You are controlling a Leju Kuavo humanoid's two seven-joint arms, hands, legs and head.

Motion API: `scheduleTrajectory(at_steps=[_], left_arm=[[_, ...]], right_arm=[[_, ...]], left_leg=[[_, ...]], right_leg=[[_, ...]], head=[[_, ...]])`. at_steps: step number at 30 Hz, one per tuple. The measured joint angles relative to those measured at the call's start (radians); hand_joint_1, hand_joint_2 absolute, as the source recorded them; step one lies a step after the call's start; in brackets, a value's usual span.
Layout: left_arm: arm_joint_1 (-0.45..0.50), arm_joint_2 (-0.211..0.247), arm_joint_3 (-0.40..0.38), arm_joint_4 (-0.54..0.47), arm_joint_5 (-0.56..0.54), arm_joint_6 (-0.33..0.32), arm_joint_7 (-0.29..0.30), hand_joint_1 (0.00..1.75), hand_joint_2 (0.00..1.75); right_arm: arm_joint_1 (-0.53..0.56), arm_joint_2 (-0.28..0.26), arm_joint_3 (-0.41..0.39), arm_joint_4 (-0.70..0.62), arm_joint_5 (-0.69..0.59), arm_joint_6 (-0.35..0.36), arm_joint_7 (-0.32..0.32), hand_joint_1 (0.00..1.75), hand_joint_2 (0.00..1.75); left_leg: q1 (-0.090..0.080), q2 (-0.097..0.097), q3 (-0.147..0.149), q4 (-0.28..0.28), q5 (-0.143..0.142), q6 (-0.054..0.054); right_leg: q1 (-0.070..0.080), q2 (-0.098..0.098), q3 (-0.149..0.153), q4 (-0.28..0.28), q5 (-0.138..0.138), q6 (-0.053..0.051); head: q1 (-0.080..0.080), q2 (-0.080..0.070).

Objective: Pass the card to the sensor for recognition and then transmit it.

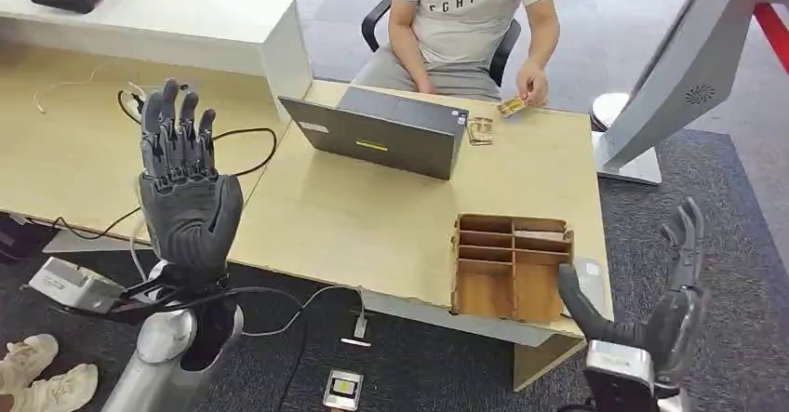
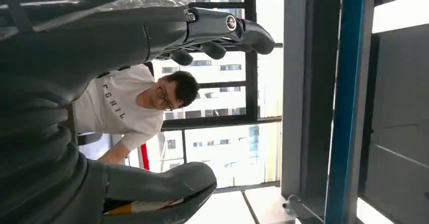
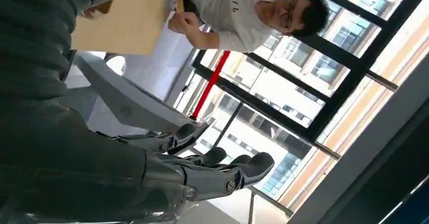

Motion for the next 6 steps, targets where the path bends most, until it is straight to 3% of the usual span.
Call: scheduleTrajectory(at_steps=[3,6], left_arm=[[0.009,0.005,0.0,-0.005,-0.005,0.013,0.002,0.0,1.75],[0.024,0.009,0.002,-0.018,-0.016,0.041,0.006,0.0,1.75]], right_arm=[[0.045,0.021,-0.032,-0.067,-0.099,0.0,-0.082,0.0,1.75],[0.066,0.03,-0.042,-0.112,-0.134,0.0,-0.095,0.0,1.75]], left_leg=[[0.0,0.001,0.0,0.0,0.0,0.0],[0.0,0.001,0.0,0.0,0.0,0.0]], right_leg=[[0.0,0.0,0.0,0.0,0.0,0.0],[0.0,0.0,0.0,0.0,0.0,0.0]], head=[[0.0,0.0],[0.0,0.0]])
